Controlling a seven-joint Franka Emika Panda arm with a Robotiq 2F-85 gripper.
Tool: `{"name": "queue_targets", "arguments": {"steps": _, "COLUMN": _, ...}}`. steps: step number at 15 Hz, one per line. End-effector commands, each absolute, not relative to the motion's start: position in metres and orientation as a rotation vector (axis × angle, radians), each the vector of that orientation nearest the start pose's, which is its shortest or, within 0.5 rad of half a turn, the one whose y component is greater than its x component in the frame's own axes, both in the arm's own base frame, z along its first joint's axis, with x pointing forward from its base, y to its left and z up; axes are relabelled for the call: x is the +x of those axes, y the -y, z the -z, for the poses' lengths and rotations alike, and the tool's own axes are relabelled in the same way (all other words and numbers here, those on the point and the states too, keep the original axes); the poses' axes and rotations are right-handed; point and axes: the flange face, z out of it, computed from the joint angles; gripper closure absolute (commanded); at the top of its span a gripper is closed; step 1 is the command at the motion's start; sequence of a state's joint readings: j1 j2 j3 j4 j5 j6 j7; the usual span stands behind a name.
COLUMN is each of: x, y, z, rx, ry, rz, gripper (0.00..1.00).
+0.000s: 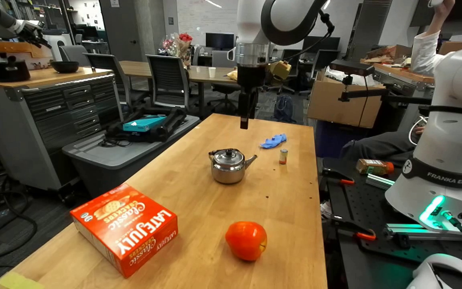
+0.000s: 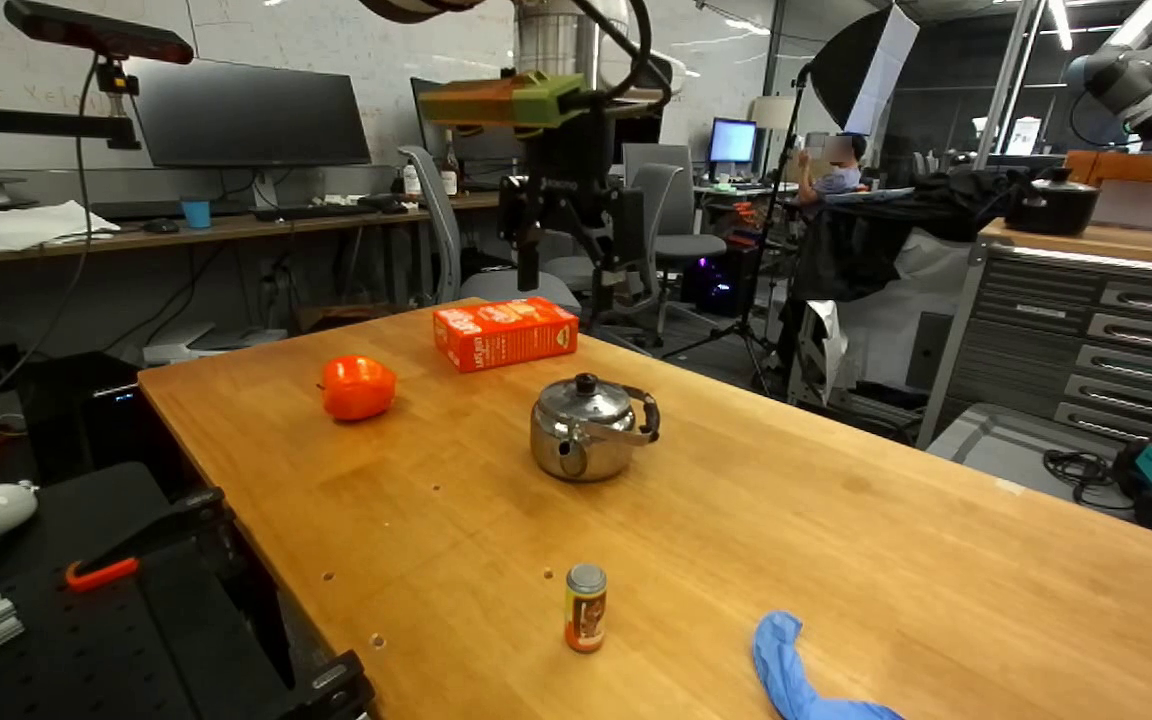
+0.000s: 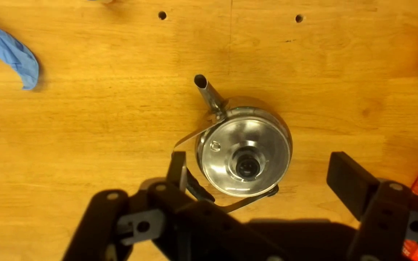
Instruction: Take the lid and put it on the tea pot
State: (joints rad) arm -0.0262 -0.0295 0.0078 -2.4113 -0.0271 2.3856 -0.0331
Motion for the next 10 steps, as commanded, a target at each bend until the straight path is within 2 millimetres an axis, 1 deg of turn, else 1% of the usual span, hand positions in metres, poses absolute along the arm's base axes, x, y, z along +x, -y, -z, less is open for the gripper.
{"name": "queue_targets", "arguments": {"steps": 1, "x": 0.470, "y": 0.008, "z": -0.346, "rx": -3.182, "ry": 0.057, "rz": -0.026, "gripper": 0.00}}
{"name": "queue_targets", "arguments": {"steps": 6, "x": 0.459, "y": 0.012, "z": -0.357, "rx": -3.180, "ry": 0.106, "rz": -0.079, "gripper": 0.00}}
{"name": "queue_targets", "arguments": {"steps": 9, "x": 0.450, "y": 0.017, "z": -0.359, "rx": -3.148, "ry": 0.199, "rz": -0.084, "gripper": 0.00}}
{"name": "queue_targets", "arguments": {"steps": 10, "x": 0.463, "y": 0.012, "z": -0.349, "rx": -3.162, "ry": 0.133, "rz": -0.089, "gripper": 0.00}}
